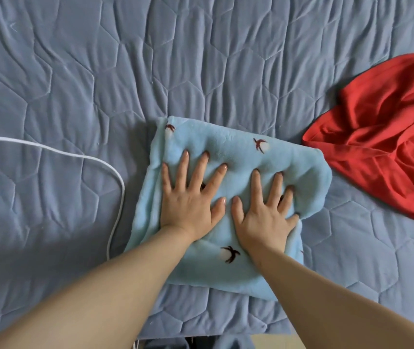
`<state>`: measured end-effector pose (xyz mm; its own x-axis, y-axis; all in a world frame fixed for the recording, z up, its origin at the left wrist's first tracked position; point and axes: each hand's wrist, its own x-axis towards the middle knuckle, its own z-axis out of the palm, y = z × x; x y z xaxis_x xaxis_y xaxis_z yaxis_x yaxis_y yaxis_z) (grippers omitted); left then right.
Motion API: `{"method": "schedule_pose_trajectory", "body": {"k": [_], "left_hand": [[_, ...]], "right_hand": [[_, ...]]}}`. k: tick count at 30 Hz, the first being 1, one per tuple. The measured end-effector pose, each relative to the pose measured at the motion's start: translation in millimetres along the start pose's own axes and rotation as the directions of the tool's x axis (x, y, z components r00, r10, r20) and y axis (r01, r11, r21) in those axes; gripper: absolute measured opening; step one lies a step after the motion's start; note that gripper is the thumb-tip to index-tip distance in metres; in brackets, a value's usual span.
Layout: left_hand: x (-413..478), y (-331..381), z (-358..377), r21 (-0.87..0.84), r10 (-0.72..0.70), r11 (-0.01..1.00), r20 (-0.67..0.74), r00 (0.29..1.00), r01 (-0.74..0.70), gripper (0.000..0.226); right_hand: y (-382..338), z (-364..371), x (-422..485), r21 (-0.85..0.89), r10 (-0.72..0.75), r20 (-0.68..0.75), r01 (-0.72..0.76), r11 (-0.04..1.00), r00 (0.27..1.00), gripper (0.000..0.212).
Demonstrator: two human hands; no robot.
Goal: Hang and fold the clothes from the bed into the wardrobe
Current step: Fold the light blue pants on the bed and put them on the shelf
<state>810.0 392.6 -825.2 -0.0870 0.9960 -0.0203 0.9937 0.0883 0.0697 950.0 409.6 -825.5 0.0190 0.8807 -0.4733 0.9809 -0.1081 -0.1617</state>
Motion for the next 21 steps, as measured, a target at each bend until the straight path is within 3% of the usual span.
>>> {"method": "schedule_pose_trajectory", "body": {"k": [5,9,11,14,18,21], "left_hand": [[-1.7,2.0,-18.9,-0.052,-0.036,0.998,0.112,0.993,0.042,0.058],[-12.6,-7.0,-41.1,-0.132,-0.065,0.988,0.076,0.995,0.075,0.052],[-22.1,-14.7,-47.8,-0.191,-0.23,0.95,0.105,0.967,0.247,0.052],[-38.1,-24.2,-45.7,-0.383,-0.486,0.724,0.308,0.818,0.574,0.066],[-38.4,-37.0,-38.0,-0.713,-0.453,0.393,0.4,0.797,0.581,0.077],[-34.3,-47.1,-35.6,-0.709,-0.449,0.029,0.62,0.643,0.705,0.094]], "right_hand": [[4.3,-21.1,-3.5,0.028,-0.016,0.11,0.013,1.0,0.994,0.065],[12.3,-38.9,-23.7,0.1,-0.026,0.084,0.018,0.995,0.996,0.067],[18.9,-44.2,-35.7,0.167,0.032,0.076,-0.044,0.985,0.997,0.071],[32.2,-47.5,-48.0,0.318,0.224,0.128,-0.254,0.913,0.966,0.082],[38.5,-42.5,-48.2,0.607,0.252,0.191,-0.316,0.73,0.949,0.09],[42.5,-33.9,-47.9,0.819,0.255,0.235,-0.332,0.468,0.938,0.089]]}}
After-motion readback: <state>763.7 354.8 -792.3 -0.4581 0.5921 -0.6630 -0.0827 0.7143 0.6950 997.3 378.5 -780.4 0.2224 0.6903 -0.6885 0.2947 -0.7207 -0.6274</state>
